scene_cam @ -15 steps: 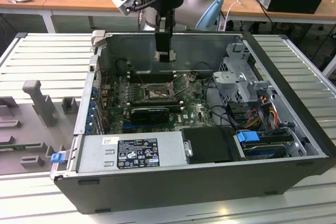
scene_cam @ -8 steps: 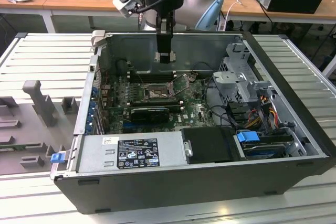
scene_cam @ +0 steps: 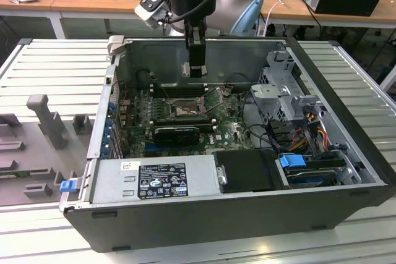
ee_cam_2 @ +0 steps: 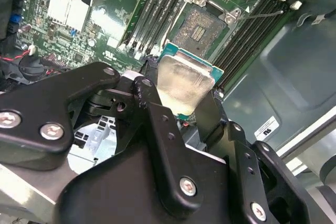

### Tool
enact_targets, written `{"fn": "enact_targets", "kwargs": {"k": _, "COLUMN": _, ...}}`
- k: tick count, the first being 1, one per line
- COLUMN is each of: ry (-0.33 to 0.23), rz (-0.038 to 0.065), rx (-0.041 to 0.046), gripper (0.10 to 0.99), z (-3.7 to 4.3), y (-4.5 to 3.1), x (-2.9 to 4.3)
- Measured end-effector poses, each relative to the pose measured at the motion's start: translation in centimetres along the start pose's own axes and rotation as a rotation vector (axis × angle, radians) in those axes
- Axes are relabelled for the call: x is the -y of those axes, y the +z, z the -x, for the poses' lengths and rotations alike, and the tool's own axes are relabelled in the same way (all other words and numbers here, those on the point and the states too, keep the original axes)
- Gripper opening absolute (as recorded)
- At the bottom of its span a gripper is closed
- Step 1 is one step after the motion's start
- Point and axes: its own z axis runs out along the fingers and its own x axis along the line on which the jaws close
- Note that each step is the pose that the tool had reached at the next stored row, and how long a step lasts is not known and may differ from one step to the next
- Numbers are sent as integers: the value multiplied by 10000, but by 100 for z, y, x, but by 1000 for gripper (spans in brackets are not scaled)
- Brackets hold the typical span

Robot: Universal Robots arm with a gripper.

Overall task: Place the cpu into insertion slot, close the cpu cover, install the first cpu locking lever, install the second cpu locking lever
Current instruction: 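Place the cpu into insertion slot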

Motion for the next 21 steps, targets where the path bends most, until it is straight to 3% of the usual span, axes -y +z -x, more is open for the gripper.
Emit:
{"fn": "enact_targets", "kwargs": {"k": 3, "ry": -76, "rz": -4, "rx": -6, "gripper": 525, "z": 0, "y": 46, "x": 4}}
{"fn": "enact_targets", "kwargs": {"k": 6, "ry": -660, "rz": -12, "rx": -52, "gripper": 525, "z": 1, "y": 103, "x": 8}}
{"fn": "enact_targets", "kwargs": {"k": 8, "ry": -786, "rz": -14, "rx": -62, "gripper": 525, "z": 1, "y": 188, "x": 12}}
{"fn": "enact_targets", "kwargs": {"k": 13, "ry": -214, "rz": -9, "rx": -16, "gripper": 525, "z": 3, "y": 315, "x": 29}}
{"fn": "enact_targets", "kwargs": {"k": 21, "ry": -216, "rz": -11, "rx": -16, "gripper": 525, "z": 4, "y": 496, "x": 46}}
